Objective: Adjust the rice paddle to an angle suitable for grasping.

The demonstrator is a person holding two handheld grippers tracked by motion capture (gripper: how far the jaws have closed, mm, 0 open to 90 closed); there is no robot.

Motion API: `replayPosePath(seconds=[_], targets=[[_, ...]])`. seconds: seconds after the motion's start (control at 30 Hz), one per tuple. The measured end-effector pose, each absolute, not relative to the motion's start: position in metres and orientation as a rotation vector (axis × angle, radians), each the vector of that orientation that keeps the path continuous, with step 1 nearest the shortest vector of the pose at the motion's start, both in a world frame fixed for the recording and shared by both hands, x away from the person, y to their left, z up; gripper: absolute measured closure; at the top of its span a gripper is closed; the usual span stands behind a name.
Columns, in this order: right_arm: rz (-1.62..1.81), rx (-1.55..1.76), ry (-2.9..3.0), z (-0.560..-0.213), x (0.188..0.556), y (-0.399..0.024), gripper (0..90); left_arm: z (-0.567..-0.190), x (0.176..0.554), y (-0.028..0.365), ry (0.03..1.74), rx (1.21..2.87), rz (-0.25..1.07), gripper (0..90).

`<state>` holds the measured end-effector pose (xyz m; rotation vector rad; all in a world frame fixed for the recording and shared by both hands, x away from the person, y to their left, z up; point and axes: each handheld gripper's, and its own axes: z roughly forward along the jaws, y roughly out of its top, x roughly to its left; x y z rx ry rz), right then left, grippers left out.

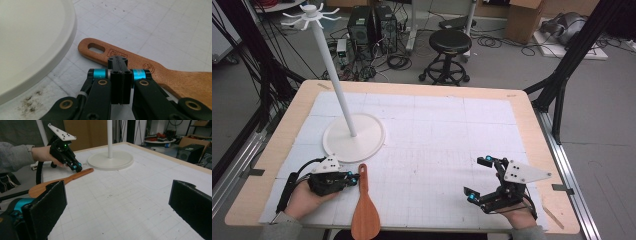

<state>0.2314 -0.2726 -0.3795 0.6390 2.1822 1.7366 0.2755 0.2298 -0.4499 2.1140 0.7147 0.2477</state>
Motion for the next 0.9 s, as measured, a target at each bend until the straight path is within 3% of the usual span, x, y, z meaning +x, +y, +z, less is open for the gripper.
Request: replayPosePath(seconds=[0.9], targets=[[1.727, 0.647, 2.21, -0.384, 0.234, -0.272, 0.0, -0.447, 0.279, 0.199, 0.697, 2.156, 0.262, 89.5]])
